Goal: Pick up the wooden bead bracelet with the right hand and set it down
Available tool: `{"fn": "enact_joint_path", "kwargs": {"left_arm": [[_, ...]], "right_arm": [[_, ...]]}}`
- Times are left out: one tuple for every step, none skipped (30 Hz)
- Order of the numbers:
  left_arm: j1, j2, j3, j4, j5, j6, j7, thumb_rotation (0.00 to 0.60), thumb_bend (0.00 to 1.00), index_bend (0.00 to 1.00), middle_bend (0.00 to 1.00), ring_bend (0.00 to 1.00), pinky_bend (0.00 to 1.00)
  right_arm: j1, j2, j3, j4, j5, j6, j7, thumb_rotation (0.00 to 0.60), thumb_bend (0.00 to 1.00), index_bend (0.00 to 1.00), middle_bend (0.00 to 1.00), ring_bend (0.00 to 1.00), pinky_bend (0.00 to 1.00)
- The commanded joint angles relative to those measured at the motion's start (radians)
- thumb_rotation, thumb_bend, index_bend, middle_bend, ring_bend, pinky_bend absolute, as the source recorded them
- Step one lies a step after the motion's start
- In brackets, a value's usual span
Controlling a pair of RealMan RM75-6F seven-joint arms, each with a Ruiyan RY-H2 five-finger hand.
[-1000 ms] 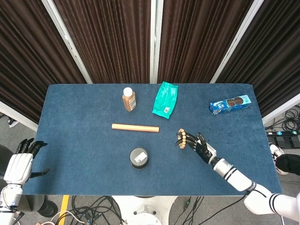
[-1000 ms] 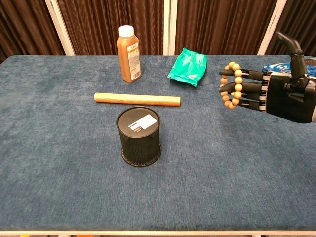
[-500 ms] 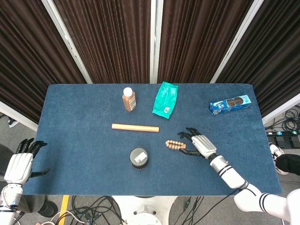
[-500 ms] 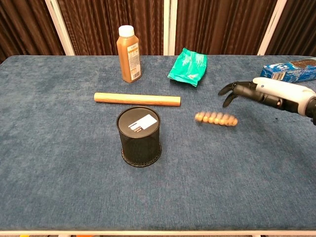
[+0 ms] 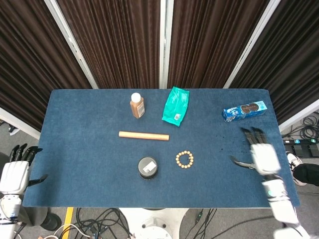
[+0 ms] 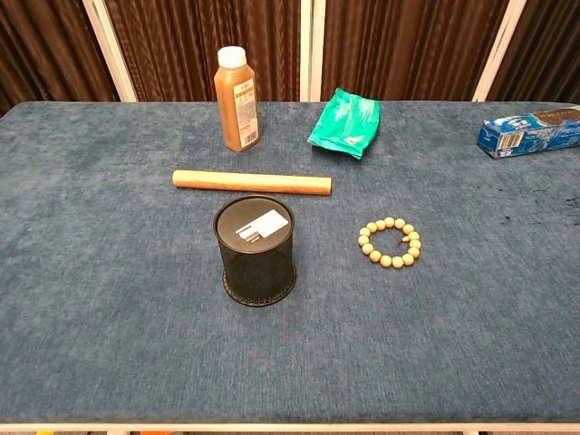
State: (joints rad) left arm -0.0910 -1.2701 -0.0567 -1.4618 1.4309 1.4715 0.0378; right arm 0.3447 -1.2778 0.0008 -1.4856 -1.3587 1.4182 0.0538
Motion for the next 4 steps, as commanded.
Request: {"fn": "enact_joint_path", "kwargs": {"left_arm": [[0.006,-0.02,-0.013,0.014,0.0,0.031,0.041,0.6,0.01,0.23,0.17,0.05,0.03],[0.006,-0.02,-0.013,0.013,0.002,0.035,0.047,0.6,0.01,0.23,0.17,0.05,0.03],[0.008,-0.021,-0.014,0.011,0.004,0.04,0.052,0.6,0.01,0.23,0.17,0.05,0.03],[0.008,-0.021,-0.014,0.009,0.006,0.043,0.056,0.6,0.01,0.23,0.17,0.05,0.03]], "right_arm": [[-0.094,0.088,-0.016,-0.096,-0.003,0.094,-0.021,0.232,0.16,0.0,0.12,0.0,0.0],[-0.106,0.099,-0.019,-0.106,-0.014,0.107,-0.014,0.231,0.16,0.0,0.12,0.0,0.0],[-0.118,0.109,-0.022,-0.115,-0.026,0.119,-0.007,0.228,0.16,0.0,0.11,0.0,0.0],[-0.125,0.115,-0.023,-0.12,-0.033,0.123,-0.007,0.224,0.16,0.0,0.11,0.0,0.0]]}}
